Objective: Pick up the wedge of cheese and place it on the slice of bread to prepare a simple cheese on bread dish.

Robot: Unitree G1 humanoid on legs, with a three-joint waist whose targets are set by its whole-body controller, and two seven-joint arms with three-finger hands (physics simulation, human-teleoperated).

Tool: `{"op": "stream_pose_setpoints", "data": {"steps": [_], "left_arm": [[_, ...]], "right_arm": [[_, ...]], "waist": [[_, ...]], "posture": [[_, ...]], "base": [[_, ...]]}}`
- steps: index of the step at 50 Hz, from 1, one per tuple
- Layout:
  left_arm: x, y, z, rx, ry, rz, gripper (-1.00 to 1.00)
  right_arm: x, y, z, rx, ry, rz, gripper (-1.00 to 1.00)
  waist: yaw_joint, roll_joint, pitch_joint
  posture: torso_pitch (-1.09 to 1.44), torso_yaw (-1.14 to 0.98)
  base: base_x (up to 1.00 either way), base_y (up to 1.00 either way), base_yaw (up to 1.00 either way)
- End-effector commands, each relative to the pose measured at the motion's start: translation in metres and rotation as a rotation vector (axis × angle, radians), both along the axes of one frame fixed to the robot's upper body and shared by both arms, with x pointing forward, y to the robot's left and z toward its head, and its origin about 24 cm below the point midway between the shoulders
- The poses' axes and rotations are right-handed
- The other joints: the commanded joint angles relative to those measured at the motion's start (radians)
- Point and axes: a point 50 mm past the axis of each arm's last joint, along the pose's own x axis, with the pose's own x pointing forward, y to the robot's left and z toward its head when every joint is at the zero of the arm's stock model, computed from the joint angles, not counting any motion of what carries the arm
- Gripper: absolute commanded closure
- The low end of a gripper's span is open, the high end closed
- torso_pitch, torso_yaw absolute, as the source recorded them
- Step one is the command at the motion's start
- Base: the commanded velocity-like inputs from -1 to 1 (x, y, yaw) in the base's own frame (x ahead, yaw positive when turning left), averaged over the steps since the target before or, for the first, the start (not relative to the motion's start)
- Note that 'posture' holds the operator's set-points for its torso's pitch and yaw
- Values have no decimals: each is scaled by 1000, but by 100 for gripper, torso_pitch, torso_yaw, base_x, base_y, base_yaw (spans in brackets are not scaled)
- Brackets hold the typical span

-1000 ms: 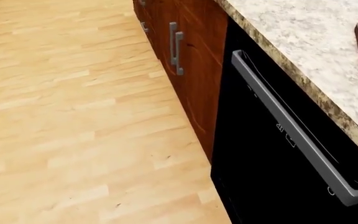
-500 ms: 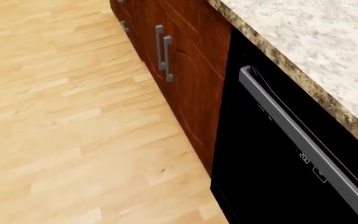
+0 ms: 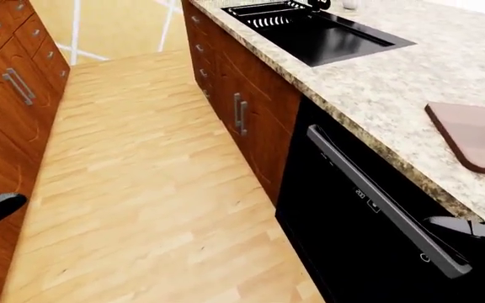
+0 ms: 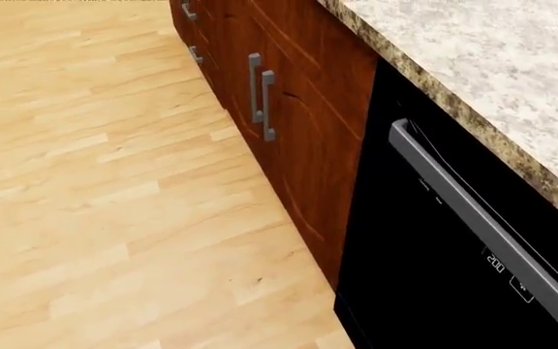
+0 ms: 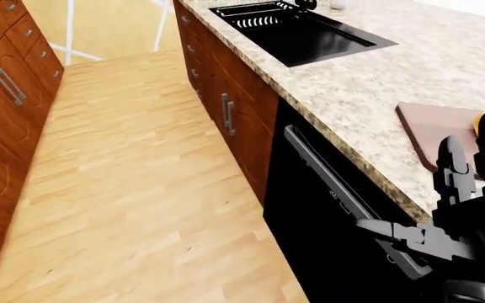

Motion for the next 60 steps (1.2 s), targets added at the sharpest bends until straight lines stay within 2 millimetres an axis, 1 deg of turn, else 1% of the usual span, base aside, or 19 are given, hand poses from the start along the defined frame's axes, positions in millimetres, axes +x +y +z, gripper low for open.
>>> {"op": "stream_pose_setpoints", "data": {"steps": [1, 8, 13, 18, 25, 27, 28, 29, 31, 35, 39, 41, 42, 43, 51, 53, 55, 56, 60], "left_arm": [[-3, -3, 12, 52, -55, 0, -100], [-3, -3, 12, 51, -55, -1, -100], [-4, -3, 13, 52, -57, -1, -100], [-4, -3, 13, 51, -58, 0, -100], [-3, -2, 13, 52, -58, 1, -100], [-3, -2, 13, 52, -58, 1, -100], [-3, -2, 13, 51, -58, 1, -100], [-3, -2, 13, 51, -57, 1, -100], [-4, -2, 13, 51, -58, 1, -100], [-3, -2, 12, 50, -57, 1, -100], [-3, -2, 12, 50, -58, 2, -100], [-2, -2, 11, 49, -56, 2, -100], [-2, -2, 11, 49, -56, 2, -100], [-3, -2, 11, 49, -58, 1, -100], [-2, -2, 11, 49, -56, 1, -100], [-2, -2, 11, 49, -55, 0, -100], [-2, -2, 11, 50, -54, 0, -100], [-2, -2, 11, 49, -54, 0, -100], [-2, -2, 11, 48, -54, 0, -100]], "right_arm": [[-3, 3, 9, -38, -54, 1, -100], [-3, 3, 9, -37, -54, 3, -100], [-3, 3, 9, -35, -51, 3, -100], [-3, 3, 9, -36, -51, 3, -100], [-3, 3, 10, -38, -51, 1, -100], [-3, 3, 9, -39, -51, 0, -100], [-3, 3, 9, -39, -51, 0, -100], [-3, 3, 9, -39, -51, 0, -100], [-3, 3, 9, -40, -50, -1, -100], [-3, 3, 9, -41, -50, -3, -100], [-3, 3, 9, -40, -50, -2, -100], [-3, 3, 9, -40, -50, -2, -100], [-3, 3, 9, -41, -50, -3, -100], [-3, 3, 9, -41, -50, -5, -100], [-3, 3, 9, -44, -49, -13, -100], [-2, -1, 8, -53, -28, -59, -100], [-2, 0, 8, -41, -36, -39, -100], [-2, 1, 8, -34, -36, -31, -100], [-1, 1, 7, -3, -46, -6, -100]], "waist": [[0, 5, -10], [12, 8, -13], [18, -26, -10], [-6, -33, -8], [2, 24, 13], [9, 63, 3], [20, 106, -14], [27, 62, 4], [13, 72, -5], [14, 36, -15], [19, -20, -16], [14, -74, -30], [9, -77, -40], [2, -62, -20], [2, 13, 3], [13, 42, 7], [5, 82, -13], [16, 46, 5], [10, 11, -7]], "posture": [[0, 0], [0, 0], [0, 0], [0, 0], [0, 0], [0, 0], [0, 0], [0, 0], [0, 0], [0, 0], [0, 0], [0, 0], [0, 0], [0, 0], [0, 0], [0, 0], [0, 0], [0, 0], [0, 0]], "base": [[0, 0, 0], [0, 0, -4], [0, 0, -25], [0, 0, -59], [0, 0, -67], [0, 0, -67], [0, 0, -66], [0, 0, -66], [0, 0, -67], [0, 0, -67], [0, 0, -66], [0, 0, -66], [0, 0, -66], [0, 0, -66], [0, 0, -66], [0, 0, -25], [0, 0, 0], [0, 0, 0], [0, 0, 0]]}}
